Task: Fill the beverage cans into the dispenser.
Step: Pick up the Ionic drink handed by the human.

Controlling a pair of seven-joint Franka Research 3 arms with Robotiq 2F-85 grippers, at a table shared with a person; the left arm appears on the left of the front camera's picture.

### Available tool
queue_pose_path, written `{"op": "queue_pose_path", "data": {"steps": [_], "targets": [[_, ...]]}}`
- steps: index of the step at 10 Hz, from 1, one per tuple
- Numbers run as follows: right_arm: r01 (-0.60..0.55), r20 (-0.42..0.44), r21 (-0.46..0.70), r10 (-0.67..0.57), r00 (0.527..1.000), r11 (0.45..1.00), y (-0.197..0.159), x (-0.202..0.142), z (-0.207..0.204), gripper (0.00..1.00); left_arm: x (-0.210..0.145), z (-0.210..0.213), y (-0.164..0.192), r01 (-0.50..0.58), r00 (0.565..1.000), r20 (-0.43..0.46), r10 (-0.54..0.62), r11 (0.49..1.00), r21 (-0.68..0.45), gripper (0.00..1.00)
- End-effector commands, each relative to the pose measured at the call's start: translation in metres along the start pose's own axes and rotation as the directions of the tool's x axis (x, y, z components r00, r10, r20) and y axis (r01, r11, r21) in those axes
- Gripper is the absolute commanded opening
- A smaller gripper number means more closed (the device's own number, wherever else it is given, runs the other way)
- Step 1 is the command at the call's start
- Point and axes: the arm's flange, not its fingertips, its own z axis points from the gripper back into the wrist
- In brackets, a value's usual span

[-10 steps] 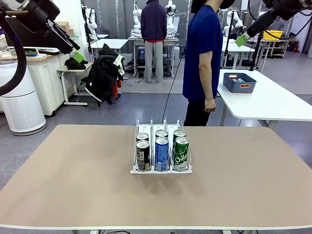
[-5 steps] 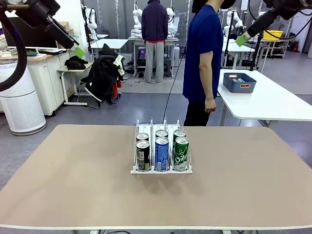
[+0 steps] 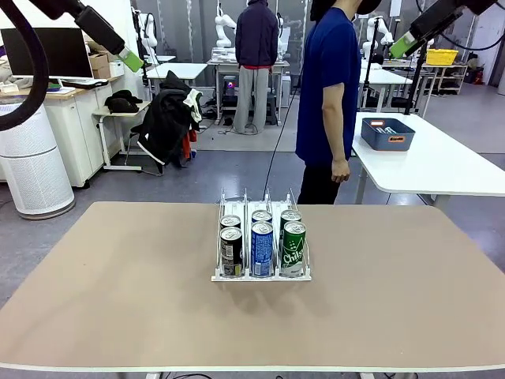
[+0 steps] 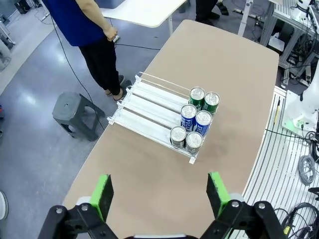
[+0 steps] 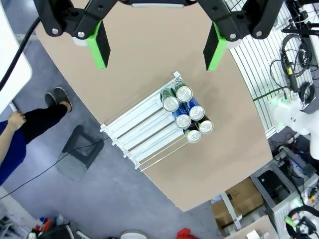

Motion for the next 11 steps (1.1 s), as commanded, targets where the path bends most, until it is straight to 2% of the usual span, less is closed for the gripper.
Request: {"op": "queue_pose_path", "data": {"steps": [1,3,5,6,11], "targets": [[0.019,-0.019,-0.052,-0.020,1.000,0.998,0.005,0.003,0.010,1.00,0.004,0.003,0.001,-0.028,0.999,-0.030,0.027,0.999,-0.027,1.00],[0.011,-0.005,-0.086,-0.012,1.000,0.996,0.003,0.007,0.019,1.00,0.006,0.005,0.003,-0.112,0.993,-0.045,0.110,0.992,-0.053,1.00],[0.000,-0.026,-0.067,-0.002,1.000,0.998,-0.001,0.008,0.013,1.00,0.004,0.006,0.001,-0.051,0.999,-0.014,0.050,0.997,-0.056,1.00],[-0.013,0.000,-0.059,0.013,1.000,0.998,0.004,0.006,0.022,1.00,0.003,0.002,0.000,-0.075,0.997,-0.027,0.074,0.996,-0.044,1.00],[-0.013,0.000,-0.059,0.013,1.000,0.998,0.004,0.006,0.022,1.00,0.003,0.002,0.000,-0.075,0.997,-0.027,0.074,0.996,-0.044,1.00]]}}
